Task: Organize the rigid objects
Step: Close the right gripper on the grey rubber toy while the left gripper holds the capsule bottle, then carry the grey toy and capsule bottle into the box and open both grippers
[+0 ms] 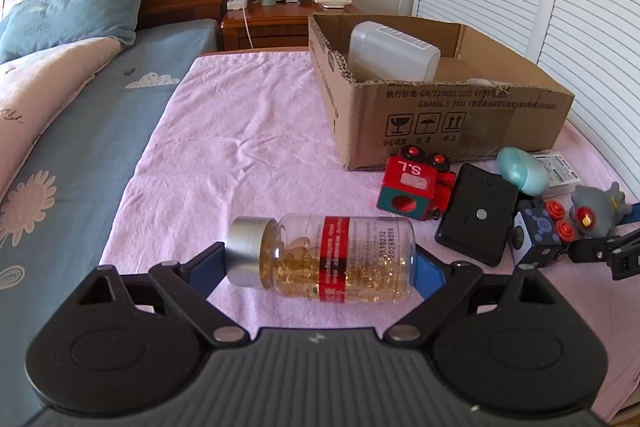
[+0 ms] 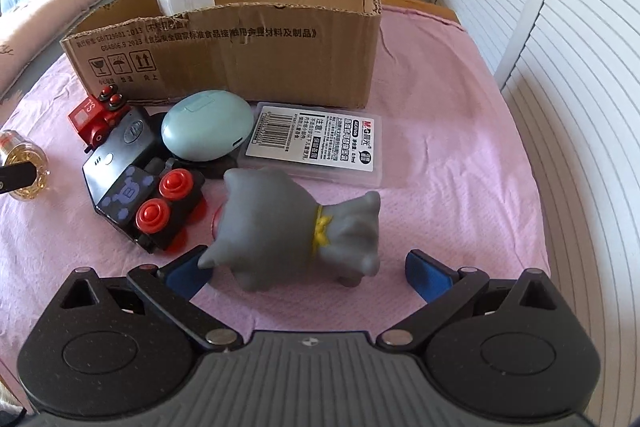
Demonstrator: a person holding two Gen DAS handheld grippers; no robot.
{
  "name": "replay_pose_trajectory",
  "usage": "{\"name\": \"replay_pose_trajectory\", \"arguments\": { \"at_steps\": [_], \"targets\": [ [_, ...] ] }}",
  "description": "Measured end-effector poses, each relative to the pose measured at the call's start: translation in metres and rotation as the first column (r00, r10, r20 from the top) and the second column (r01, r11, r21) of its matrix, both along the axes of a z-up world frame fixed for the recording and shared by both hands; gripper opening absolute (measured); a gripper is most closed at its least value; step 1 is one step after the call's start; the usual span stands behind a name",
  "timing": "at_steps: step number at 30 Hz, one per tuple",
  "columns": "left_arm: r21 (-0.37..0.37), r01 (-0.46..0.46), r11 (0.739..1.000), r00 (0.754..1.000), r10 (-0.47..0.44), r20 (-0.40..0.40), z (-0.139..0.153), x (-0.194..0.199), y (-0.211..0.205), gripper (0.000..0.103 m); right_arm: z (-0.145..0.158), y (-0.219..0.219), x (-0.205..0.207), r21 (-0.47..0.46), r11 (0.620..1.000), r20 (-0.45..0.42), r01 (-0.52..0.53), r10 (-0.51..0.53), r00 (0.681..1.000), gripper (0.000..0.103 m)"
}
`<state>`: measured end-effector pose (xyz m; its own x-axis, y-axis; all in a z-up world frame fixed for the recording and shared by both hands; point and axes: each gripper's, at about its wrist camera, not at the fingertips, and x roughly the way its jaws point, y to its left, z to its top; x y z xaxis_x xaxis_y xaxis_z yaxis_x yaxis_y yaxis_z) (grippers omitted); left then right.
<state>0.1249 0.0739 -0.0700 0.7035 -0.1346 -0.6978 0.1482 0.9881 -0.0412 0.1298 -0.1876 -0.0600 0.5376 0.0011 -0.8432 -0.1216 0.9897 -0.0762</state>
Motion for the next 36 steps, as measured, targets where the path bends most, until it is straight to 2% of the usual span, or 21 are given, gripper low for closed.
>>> {"name": "replay_pose_trajectory", "arguments": {
  "at_steps": [12,19,27,32,36],
  "targets": [
    [-0.003,0.066,0.998,0.997,-0.066,0.036,-0.002,0.006,0.005,0.093,-0.003,-0.004,-0.014,0.012,0.999,0.096,-0.032,0.031,0.995,0.103],
    [-0.008,0.080,0.997,0.996,-0.080,0.033,-0.003,0.010,0.005,0.093,0.002,-0.002,-0.012,0.034,0.999,0.102,-0.031,0.028,0.994,0.102],
    [0.005,0.089,0.996,0.996,-0.089,0.023,-0.005,0.011,0.005,0.094,0.007,0.007,-0.006,0.017,0.999,0.136,-0.036,0.033,0.990,0.084],
    [0.014,0.102,0.995,0.995,-0.102,0.019,-0.005,0.012,0.005,0.093,0.009,0.009,-0.005,0.007,1.000,0.144,-0.028,0.026,0.989,0.078],
    [0.020,0.113,0.993,0.994,-0.113,0.002,-0.003,0.014,0.006,0.093,0.010,0.008,-0.004,0.012,0.999,0.135,-0.031,0.029,0.990,0.077]
  ]
}}
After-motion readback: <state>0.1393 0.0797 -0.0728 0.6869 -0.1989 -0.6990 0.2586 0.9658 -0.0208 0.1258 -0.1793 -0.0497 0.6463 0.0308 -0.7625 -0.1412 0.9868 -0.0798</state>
